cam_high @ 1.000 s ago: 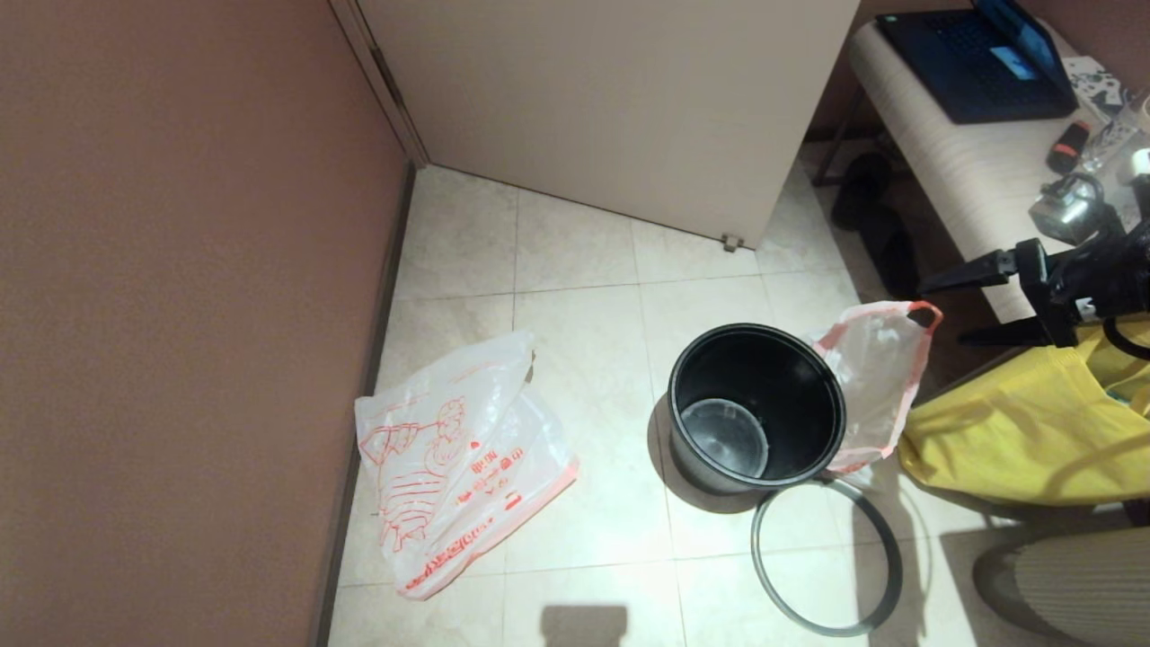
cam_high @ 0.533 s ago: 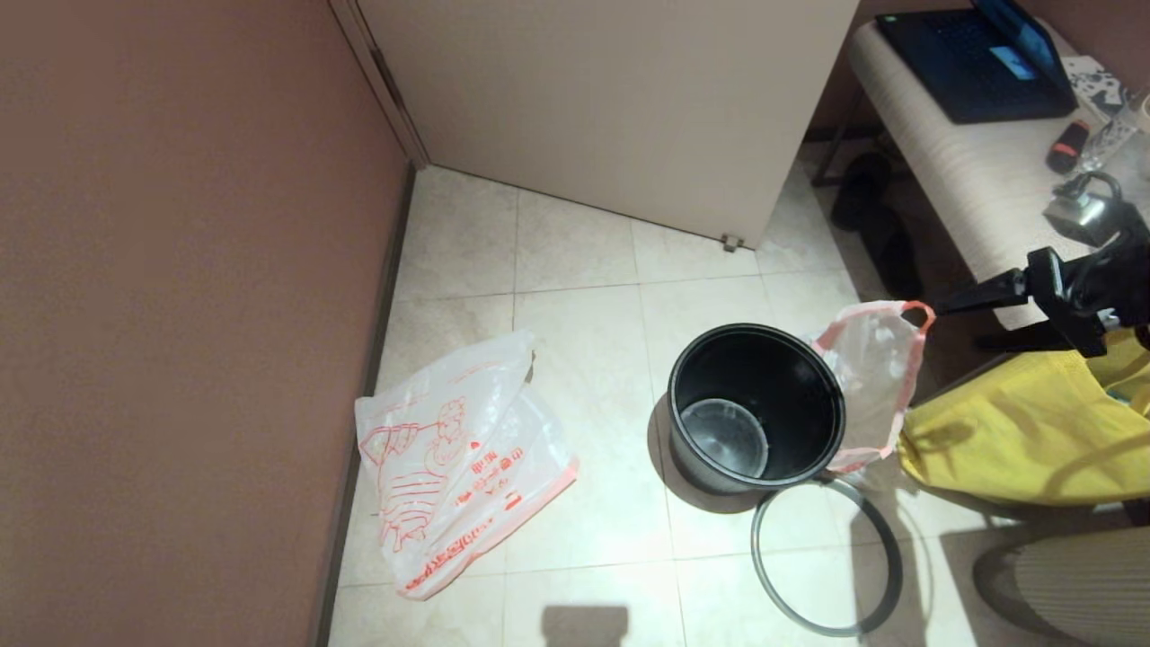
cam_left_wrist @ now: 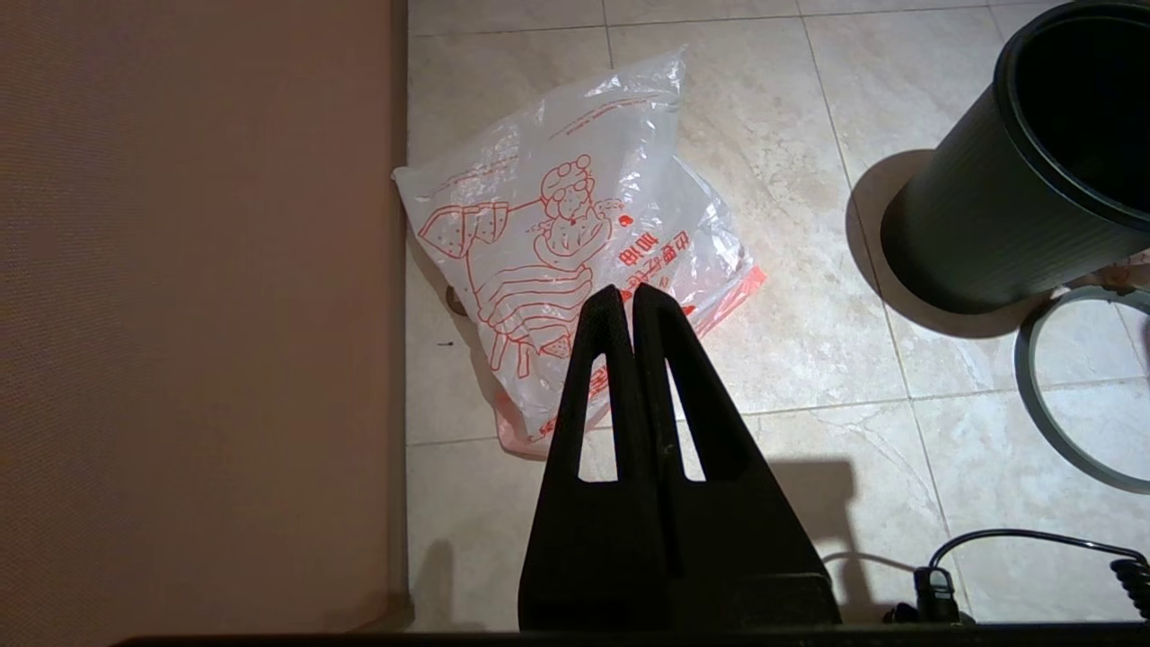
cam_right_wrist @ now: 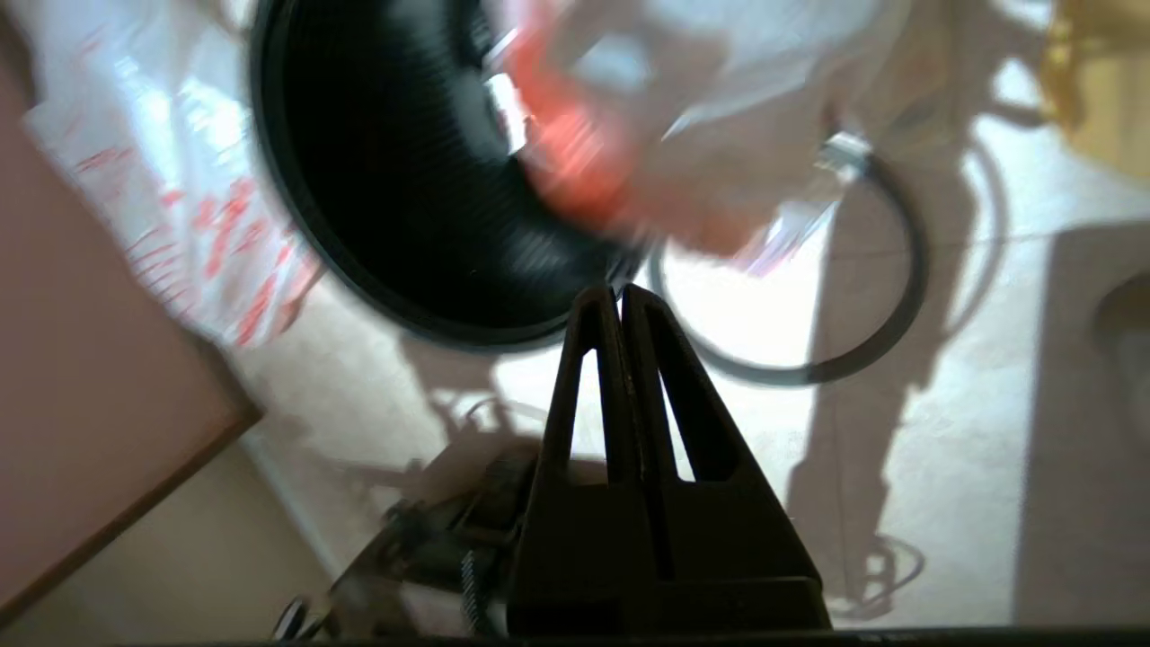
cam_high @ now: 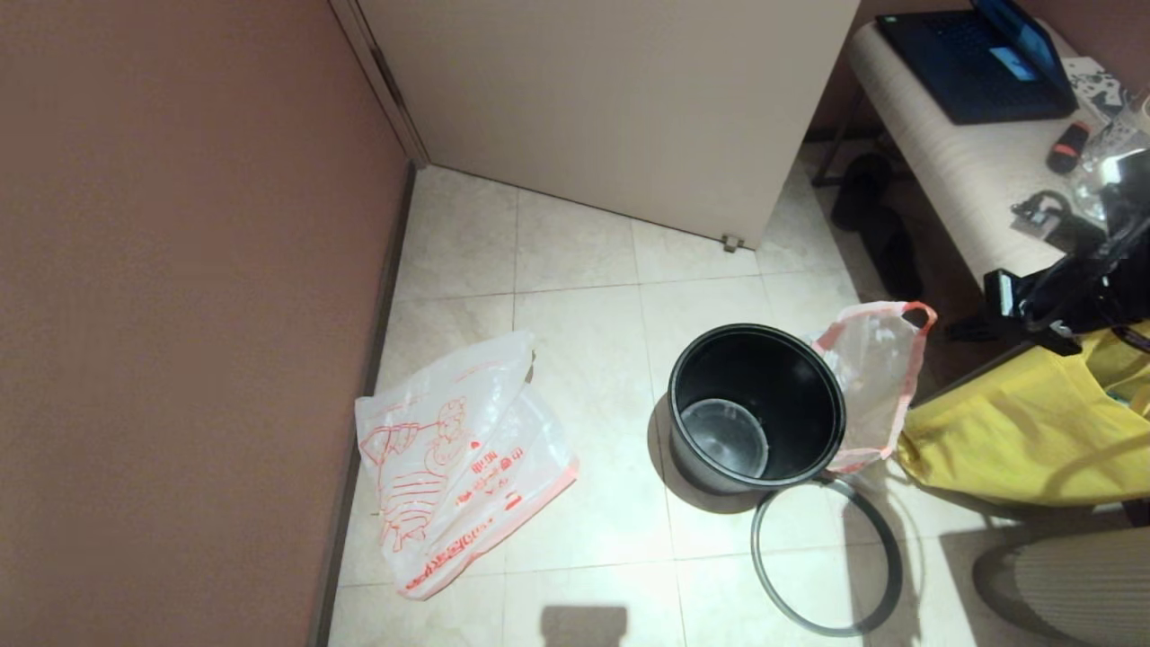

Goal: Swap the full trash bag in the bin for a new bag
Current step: Place the trash bag on the floor

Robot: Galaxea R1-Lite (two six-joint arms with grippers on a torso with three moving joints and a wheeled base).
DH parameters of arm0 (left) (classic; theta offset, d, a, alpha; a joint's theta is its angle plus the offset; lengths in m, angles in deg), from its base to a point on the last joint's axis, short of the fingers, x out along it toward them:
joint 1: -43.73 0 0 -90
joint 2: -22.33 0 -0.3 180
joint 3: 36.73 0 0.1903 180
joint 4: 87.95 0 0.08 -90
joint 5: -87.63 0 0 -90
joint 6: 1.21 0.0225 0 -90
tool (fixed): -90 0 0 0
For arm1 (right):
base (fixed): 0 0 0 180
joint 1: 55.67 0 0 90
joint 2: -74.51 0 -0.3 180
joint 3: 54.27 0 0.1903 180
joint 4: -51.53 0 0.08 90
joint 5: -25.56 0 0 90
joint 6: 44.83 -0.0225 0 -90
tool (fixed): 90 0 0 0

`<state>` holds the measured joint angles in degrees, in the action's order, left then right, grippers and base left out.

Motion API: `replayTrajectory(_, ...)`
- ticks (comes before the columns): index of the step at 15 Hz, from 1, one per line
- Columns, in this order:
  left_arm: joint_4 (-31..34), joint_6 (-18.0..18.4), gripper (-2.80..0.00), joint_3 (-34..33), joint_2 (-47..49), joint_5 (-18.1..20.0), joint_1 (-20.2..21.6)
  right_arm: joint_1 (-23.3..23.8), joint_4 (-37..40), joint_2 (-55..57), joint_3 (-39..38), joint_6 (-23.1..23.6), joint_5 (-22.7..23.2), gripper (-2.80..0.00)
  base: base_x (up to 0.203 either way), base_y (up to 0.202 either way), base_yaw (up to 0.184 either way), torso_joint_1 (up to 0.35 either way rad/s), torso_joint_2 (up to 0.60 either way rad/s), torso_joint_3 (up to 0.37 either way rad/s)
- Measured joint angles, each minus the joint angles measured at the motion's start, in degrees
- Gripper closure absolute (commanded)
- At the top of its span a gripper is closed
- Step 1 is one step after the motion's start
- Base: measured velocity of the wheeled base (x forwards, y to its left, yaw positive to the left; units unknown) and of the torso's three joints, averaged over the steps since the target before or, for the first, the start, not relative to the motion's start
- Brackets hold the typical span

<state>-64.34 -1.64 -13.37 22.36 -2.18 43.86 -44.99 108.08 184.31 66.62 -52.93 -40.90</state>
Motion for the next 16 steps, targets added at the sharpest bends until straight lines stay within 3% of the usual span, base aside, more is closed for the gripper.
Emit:
replayTrajectory(7, 0.01, 0.02, 0.00, 0.00, 0.00, 0.01, 0.00, -1.52, -8.05, 23.43, 14.02, 1.91, -8.97, 0.00, 0.000, 0.000, 0.000, 0.000, 0.00, 0.000)
replayTrajectory(12, 0.02, 0.03, 0.00, 0.00, 0.00, 0.02, 0.00, -4.16, -18.88, 37.17, 15.85, 7.82, -21.72, 0.00, 0.000, 0.000, 0.000, 0.000, 0.00, 0.000)
replayTrajectory(16, 0.02, 0.04, 0.00, 0.00, 0.00, 0.01, 0.00, -1.76, -16.67, 34.04, 12.56, 3.44, -21.47, 0.00, 0.000, 0.000, 0.000, 0.000, 0.00, 0.000)
